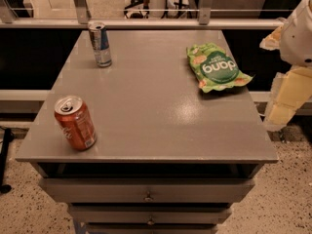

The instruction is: Knock redbull can over

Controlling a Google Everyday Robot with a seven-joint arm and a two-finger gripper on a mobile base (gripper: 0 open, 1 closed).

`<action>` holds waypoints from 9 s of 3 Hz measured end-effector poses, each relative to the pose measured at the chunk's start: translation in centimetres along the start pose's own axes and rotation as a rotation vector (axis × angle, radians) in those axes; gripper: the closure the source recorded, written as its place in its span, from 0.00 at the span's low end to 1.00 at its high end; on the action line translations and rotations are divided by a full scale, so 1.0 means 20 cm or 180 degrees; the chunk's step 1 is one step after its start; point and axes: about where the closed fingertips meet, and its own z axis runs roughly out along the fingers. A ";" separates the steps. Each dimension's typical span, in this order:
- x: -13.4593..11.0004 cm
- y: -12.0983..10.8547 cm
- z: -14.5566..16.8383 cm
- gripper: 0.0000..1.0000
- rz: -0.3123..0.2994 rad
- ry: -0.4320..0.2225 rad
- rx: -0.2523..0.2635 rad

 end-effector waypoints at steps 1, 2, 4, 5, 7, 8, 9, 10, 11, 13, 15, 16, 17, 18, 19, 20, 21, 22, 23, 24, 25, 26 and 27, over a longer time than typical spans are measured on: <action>-0.01 -0.01 0.01 0.00 0.0004 -0.0026 0.0029; -0.12 -0.08 0.12 0.00 0.0023 -0.0226 0.0082; -0.65 -0.50 0.51 0.00 0.0041 -0.1071 0.0270; -0.97 -0.71 0.69 0.00 0.0058 -0.1527 0.0283; -1.53 -0.96 0.90 0.00 0.0228 -0.2228 0.0085; -1.80 -1.02 0.97 0.00 0.0429 -0.2622 -0.0139; -1.90 -1.01 1.02 0.00 0.0551 -0.2784 -0.0291; -1.96 -0.95 1.08 0.00 0.0686 -0.2897 -0.0482; -2.04 -0.91 1.11 0.13 0.0762 -0.3025 -0.0625; -2.13 -0.88 1.09 0.60 0.0777 -0.3190 -0.0690; -1.90 -0.96 0.87 1.00 0.0418 -0.2721 -0.0517; -1.72 -0.96 0.82 1.00 0.0150 -0.2251 -0.0484; -1.53 -0.86 0.86 1.00 -0.0360 -0.1526 -0.0593; -1.45 -0.79 0.87 1.00 -0.0788 -0.1024 -0.0719; -1.43 -0.68 0.90 0.98 -0.1232 -0.0653 -0.0817; -1.41 -0.55 0.97 0.67 -0.1370 -0.0584 -0.1019; -1.38 -0.42 1.06 0.36 -0.1358 -0.0609 -0.1231; -1.36 -0.37 1.08 0.13 -0.1322 -0.0660 -0.1315; -1.34 -0.34 1.09 0.00 -0.1294 -0.0717 -0.1378; -1.31 -0.34 1.07 0.00 -0.1232 -0.0778 -0.1400; -1.17 -0.48 0.98 0.00 -0.0952 -0.1019 -0.1260; -1.00 -0.68 0.84 0.00 -0.0650 -0.1331 -0.1046; -0.77 -0.85 0.62 0.00 -0.0378 -0.1648 -0.0730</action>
Offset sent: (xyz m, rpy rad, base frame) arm 0.0692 0.0542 -0.0400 0.1556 -0.0801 0.0145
